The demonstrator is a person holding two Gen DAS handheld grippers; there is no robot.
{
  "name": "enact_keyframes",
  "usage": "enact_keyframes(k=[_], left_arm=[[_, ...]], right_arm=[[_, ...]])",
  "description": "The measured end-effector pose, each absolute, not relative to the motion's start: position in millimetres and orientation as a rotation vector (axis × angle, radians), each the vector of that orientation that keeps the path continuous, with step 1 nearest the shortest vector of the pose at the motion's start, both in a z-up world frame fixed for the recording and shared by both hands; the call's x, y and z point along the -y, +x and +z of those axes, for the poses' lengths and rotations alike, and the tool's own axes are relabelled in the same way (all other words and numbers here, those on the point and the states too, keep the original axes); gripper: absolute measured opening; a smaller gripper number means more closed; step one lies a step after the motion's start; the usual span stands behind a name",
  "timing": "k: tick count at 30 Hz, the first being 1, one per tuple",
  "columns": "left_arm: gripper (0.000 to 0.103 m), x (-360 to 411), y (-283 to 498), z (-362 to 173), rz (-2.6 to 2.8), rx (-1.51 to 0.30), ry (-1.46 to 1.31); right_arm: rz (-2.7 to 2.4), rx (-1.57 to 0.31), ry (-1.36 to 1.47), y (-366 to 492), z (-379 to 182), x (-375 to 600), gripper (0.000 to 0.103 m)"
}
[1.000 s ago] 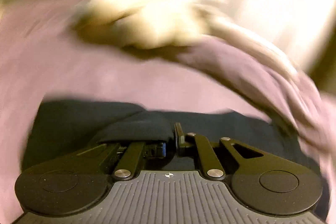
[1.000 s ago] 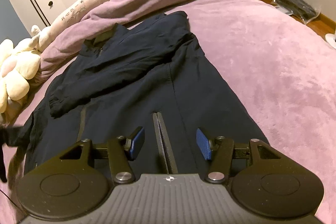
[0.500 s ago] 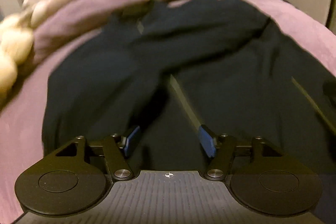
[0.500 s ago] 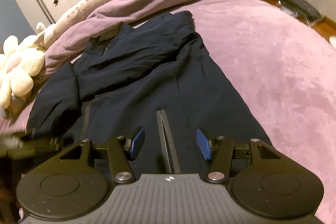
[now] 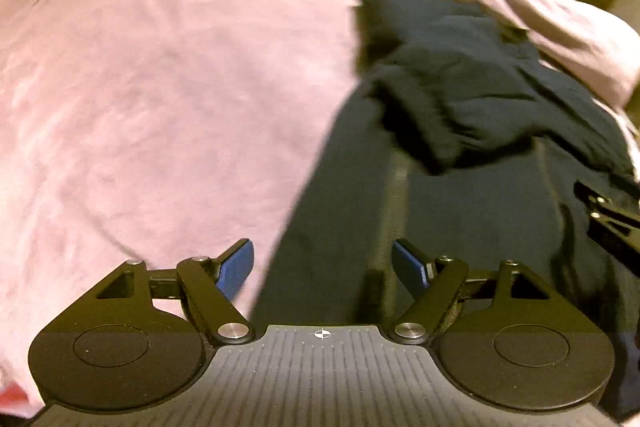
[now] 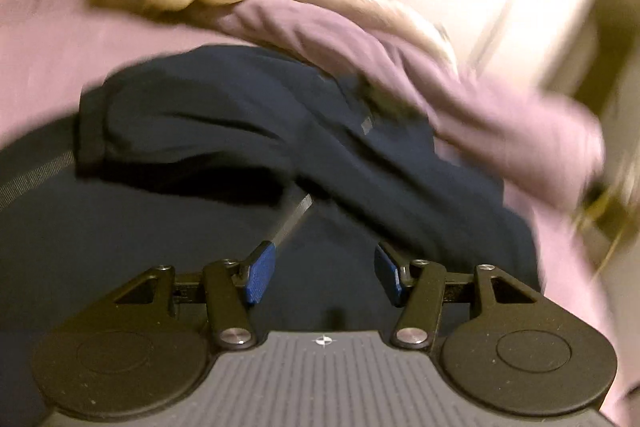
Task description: Fold large clothes
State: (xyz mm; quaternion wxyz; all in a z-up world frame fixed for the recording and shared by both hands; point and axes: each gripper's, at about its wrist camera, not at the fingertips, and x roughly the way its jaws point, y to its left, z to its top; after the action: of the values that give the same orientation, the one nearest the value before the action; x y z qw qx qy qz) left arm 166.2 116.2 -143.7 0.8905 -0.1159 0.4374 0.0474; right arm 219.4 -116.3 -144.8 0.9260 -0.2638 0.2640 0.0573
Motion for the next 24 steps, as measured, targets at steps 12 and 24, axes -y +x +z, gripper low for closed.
enact_keyframes(k=[12, 24], left_arm=[[0.082, -143.7, 165.7, -148.2, 0.144, -0.886, -0.346], [0.082, -115.6, 183.5, -138.7, 0.078, -0.858, -0.281]], right_arm=[[0.278, -0.225, -1.064, 231.1, -187.7, 17.7, 0.009], [0.066, -0.528, 0.890, 305.7, -91.8, 262.6, 0.014]])
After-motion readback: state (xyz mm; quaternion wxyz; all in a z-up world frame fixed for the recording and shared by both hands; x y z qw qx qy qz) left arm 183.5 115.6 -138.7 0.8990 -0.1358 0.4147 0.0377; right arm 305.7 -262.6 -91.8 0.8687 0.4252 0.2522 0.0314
